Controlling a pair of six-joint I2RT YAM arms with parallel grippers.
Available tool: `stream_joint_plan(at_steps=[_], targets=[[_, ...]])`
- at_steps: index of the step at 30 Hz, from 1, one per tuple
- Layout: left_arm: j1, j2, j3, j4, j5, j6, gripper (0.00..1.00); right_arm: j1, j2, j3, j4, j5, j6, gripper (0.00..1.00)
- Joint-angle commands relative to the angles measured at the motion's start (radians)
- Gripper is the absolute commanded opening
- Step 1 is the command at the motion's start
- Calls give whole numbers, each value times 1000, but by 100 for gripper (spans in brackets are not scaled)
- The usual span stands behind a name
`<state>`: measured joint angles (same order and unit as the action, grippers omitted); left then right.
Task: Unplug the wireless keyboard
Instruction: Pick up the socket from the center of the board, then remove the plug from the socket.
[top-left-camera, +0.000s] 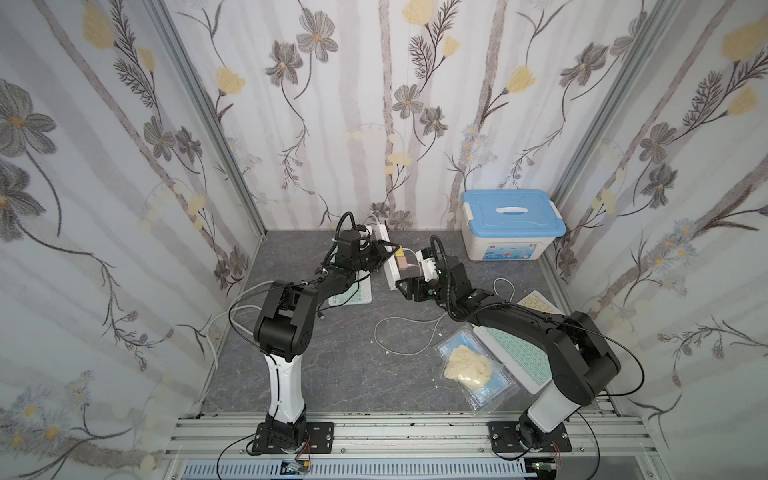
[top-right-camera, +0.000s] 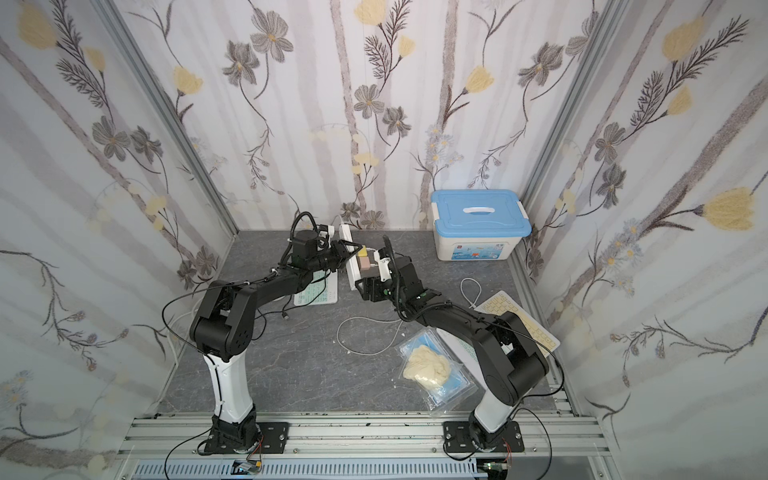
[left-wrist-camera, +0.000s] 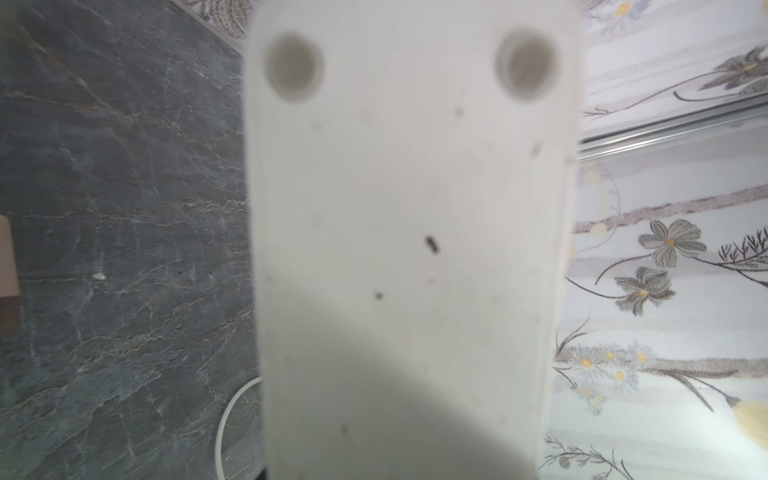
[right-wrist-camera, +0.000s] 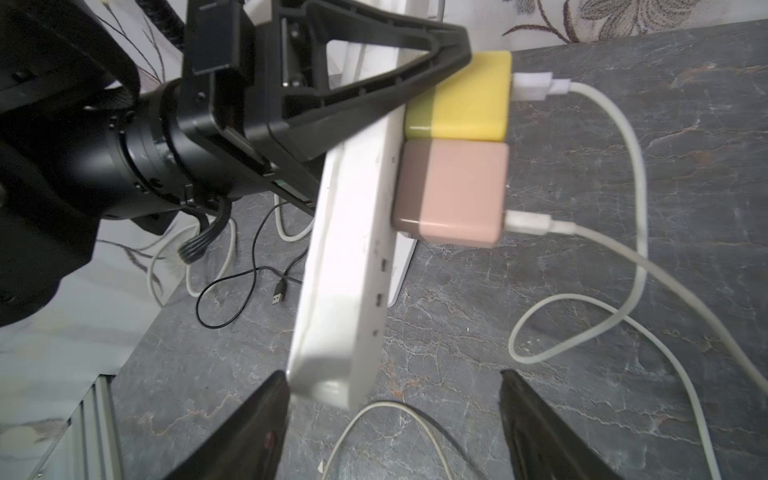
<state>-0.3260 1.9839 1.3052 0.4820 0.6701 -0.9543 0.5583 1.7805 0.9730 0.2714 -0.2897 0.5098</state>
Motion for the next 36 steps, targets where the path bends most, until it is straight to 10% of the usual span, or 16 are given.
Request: stream_joint_plan(at_steps=[1, 36], targets=[[8, -28, 14, 31, 137, 55, 1, -70, -49, -77, 177, -197, 89, 81], [46, -65, 77, -97, 389, 145, 0, -200, -51, -60, 180, -498, 9, 78]])
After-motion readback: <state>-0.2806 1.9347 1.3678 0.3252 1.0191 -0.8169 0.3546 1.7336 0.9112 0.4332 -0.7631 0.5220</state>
